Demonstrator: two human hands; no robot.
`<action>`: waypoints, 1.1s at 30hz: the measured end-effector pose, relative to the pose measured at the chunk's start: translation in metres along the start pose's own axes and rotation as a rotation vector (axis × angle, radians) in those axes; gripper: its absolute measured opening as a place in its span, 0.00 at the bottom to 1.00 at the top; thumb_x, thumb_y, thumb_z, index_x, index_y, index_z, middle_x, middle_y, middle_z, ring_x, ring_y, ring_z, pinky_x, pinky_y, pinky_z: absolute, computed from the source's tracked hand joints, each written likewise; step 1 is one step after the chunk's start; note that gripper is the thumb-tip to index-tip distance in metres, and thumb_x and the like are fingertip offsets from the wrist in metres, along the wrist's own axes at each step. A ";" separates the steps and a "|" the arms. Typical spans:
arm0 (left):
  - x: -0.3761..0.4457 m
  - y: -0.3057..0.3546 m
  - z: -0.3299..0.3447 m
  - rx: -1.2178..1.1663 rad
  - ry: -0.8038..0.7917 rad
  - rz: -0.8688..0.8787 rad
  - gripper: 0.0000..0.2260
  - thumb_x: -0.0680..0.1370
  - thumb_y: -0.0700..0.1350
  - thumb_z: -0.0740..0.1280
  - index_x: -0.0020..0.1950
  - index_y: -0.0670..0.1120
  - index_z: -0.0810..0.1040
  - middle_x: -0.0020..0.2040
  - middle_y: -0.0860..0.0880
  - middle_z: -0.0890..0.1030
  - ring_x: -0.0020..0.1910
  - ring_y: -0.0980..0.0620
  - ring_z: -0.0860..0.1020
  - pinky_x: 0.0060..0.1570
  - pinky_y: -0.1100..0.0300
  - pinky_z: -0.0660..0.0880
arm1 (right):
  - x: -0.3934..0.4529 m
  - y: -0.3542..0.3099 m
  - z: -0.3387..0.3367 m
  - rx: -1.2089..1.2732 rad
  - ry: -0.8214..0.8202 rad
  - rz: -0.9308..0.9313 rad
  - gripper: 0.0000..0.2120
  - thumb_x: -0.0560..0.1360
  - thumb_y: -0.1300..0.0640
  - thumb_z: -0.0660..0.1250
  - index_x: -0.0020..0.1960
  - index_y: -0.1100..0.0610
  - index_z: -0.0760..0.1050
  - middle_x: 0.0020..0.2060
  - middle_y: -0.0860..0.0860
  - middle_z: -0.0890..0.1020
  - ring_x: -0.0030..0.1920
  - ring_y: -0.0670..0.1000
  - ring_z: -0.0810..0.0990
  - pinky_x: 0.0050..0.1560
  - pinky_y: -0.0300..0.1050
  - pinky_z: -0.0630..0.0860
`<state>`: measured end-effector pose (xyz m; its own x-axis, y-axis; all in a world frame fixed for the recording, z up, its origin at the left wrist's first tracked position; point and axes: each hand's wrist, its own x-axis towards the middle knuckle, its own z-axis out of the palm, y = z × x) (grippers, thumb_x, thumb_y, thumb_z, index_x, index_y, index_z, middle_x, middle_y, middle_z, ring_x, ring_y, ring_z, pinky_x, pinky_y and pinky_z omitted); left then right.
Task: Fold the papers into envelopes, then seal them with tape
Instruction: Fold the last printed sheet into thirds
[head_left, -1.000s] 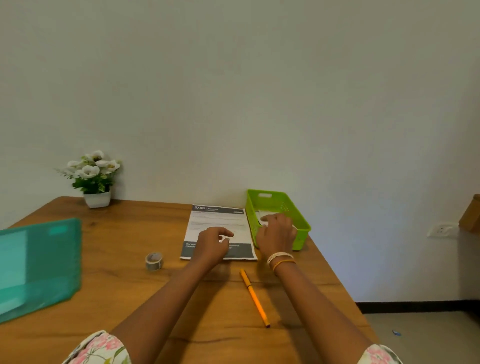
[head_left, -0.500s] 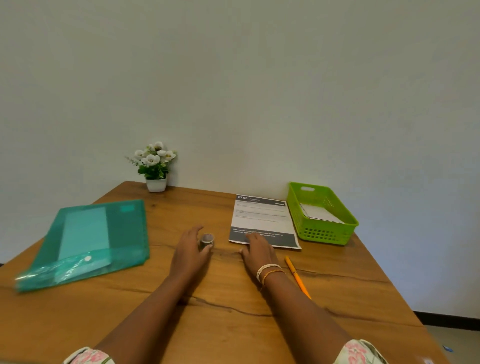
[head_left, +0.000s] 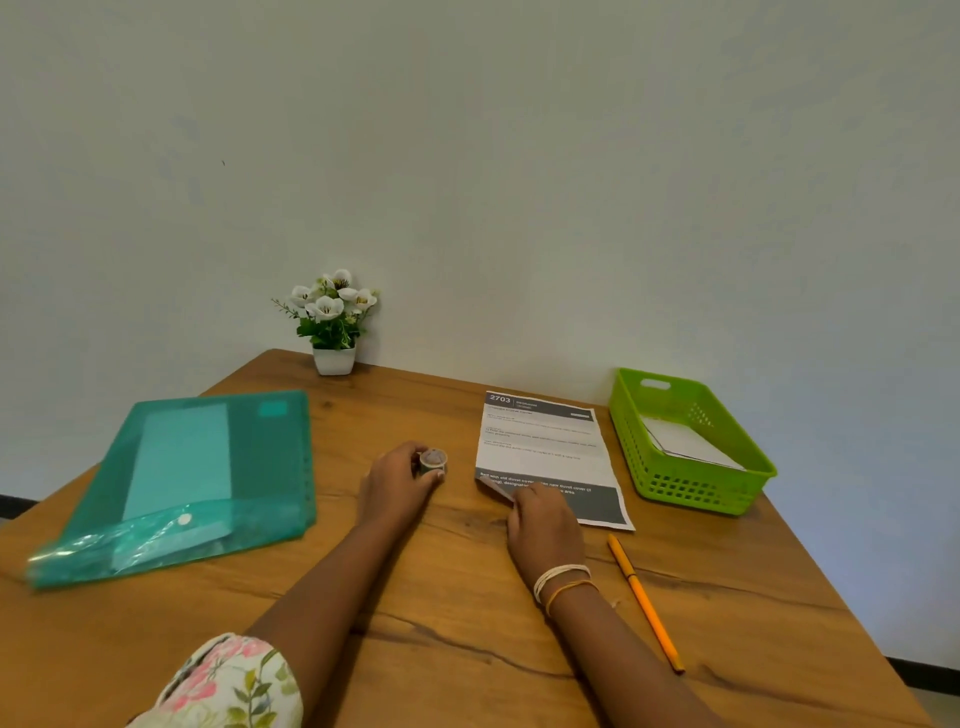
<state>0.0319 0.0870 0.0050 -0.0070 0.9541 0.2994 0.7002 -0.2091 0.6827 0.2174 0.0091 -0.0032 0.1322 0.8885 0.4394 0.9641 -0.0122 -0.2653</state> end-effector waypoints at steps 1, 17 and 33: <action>0.007 -0.001 0.002 -0.001 0.000 -0.005 0.19 0.73 0.53 0.72 0.62 0.51 0.77 0.56 0.51 0.81 0.55 0.52 0.78 0.52 0.53 0.76 | 0.000 0.000 0.001 0.011 0.009 0.013 0.09 0.77 0.56 0.60 0.52 0.53 0.77 0.49 0.50 0.79 0.51 0.49 0.75 0.50 0.42 0.73; -0.018 -0.010 -0.013 -0.090 0.008 0.053 0.24 0.74 0.46 0.72 0.69 0.47 0.71 0.61 0.46 0.76 0.57 0.51 0.75 0.54 0.58 0.73 | -0.022 0.000 -0.020 0.518 0.258 0.257 0.07 0.71 0.66 0.67 0.45 0.55 0.80 0.39 0.50 0.82 0.41 0.48 0.79 0.39 0.36 0.72; -0.070 -0.021 -0.105 -1.258 -0.307 -0.689 0.32 0.76 0.69 0.53 0.59 0.43 0.74 0.44 0.40 0.82 0.42 0.41 0.81 0.41 0.50 0.79 | -0.092 0.035 -0.066 0.636 -0.023 0.088 0.14 0.67 0.75 0.64 0.36 0.55 0.74 0.42 0.50 0.82 0.49 0.52 0.80 0.50 0.27 0.67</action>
<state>-0.0578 0.0021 0.0399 0.1871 0.9141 -0.3597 -0.4505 0.4052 0.7955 0.2537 -0.1034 0.0035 0.1928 0.9063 0.3761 0.6240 0.1825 -0.7598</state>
